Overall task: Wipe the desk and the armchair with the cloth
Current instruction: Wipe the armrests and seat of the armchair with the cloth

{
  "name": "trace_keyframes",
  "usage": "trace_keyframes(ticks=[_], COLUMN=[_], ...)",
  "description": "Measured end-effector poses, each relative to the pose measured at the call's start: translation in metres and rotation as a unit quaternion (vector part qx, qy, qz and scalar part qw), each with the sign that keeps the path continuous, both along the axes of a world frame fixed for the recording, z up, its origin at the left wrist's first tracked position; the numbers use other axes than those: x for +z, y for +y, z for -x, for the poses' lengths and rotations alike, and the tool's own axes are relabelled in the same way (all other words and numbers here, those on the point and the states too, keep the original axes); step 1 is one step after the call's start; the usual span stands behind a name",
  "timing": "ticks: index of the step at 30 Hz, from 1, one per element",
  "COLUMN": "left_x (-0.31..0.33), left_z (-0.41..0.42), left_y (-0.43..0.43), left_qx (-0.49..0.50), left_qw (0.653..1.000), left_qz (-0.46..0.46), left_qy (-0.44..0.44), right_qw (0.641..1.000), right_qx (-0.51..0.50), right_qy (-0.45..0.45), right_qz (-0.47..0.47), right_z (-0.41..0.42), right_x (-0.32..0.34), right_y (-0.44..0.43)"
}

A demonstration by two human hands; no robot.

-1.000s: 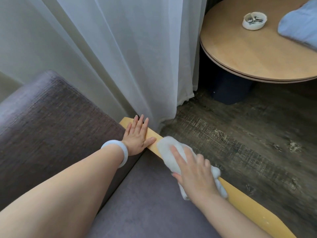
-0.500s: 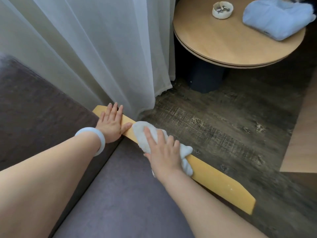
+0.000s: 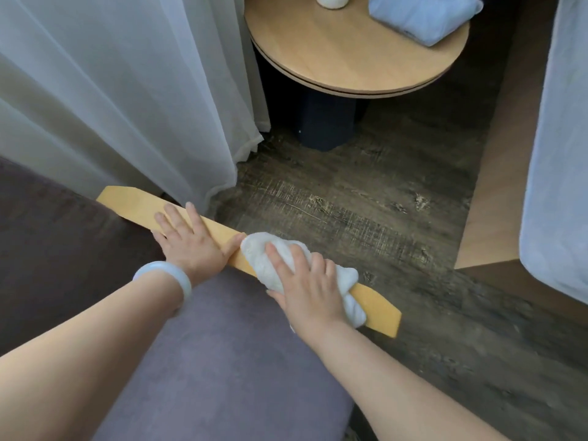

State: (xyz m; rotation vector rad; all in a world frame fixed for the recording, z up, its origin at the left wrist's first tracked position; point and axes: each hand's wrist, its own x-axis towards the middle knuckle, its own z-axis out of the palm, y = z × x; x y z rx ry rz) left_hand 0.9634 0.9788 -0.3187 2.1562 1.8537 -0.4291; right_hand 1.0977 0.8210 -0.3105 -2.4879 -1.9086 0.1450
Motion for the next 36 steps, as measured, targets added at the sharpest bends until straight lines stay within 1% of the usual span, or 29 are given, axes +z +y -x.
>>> trace_keyframes(ticks=[3, 5, 9, 11, 13, 14, 17, 19, 21, 23, 25, 27, 30, 33, 36], left_x=[0.000, -0.001, -0.005, -0.005, -0.004, -0.004, -0.003, -0.001, 0.002, 0.006, 0.009, 0.011, 0.012, 0.011, 0.013], left_z=[0.002, 0.003, 0.003, 0.003, 0.002, 0.001, 0.000, 0.001, 0.001, 0.000, 0.000, 0.001, 0.005, 0.023, 0.052], left_y=[0.000, 0.000, 0.003, 0.004, 0.004, 0.004, 0.003, 0.002, 0.001, 0.001, 0.002, 0.003, 0.005, 0.020, 0.057], left_qx=[-0.006, -0.001, 0.012, 0.013, 0.010, 0.010, 0.002, -0.005, -0.002, 0.002, 0.006, 0.005, -0.015, -0.060, -0.076], left_qw=[1.000, 1.000, 1.000, 1.000, 1.000, 1.000, 0.999, 0.999, 0.999, 1.000, 0.999, 0.999, 0.999, 0.998, 0.996], left_qz=[-0.006, -0.010, 0.000, 0.004, 0.007, 0.009, 0.004, 0.002, 0.007, 0.014, 0.020, 0.024, 0.038, 0.030, 0.037], left_qy=[0.008, 0.011, 0.011, 0.016, 0.025, 0.027, 0.034, 0.040, 0.033, 0.024, 0.025, 0.025, 0.027, 0.021, -0.016], right_qw=[0.999, 0.998, 0.999, 0.998, 0.999, 0.998, 0.993, 0.990, 0.987, 0.988, 0.991, 0.994, 0.997, 0.997, 0.995], right_qx=[0.043, 0.055, 0.025, -0.003, -0.005, 0.011, 0.055, 0.069, 0.103, 0.115, 0.093, 0.059, 0.035, 0.065, 0.093], right_qy=[0.015, 0.026, 0.048, 0.057, 0.053, 0.058, 0.103, 0.120, 0.119, 0.106, 0.092, 0.087, 0.067, 0.044, 0.026], right_qz=[0.010, 0.014, 0.001, -0.001, -0.009, -0.011, 0.001, 0.014, 0.007, -0.005, -0.013, -0.007, -0.011, -0.023, -0.023], right_z=[-0.005, -0.026, -0.079, -0.083, -0.064, -0.048, -0.002, 0.004, -0.016, -0.052, -0.083, -0.091, -0.068, -0.028, 0.015], right_x=[0.000, 0.003, 0.000, 0.002, 0.003, 0.004, 0.004, 0.006, 0.008, 0.007, 0.005, 0.004, 0.001, 0.002, 0.002], right_y=[0.005, -0.022, -0.102, -0.111, -0.084, -0.060, 0.012, 0.026, 0.002, -0.045, -0.090, -0.111, -0.084, -0.022, 0.041])
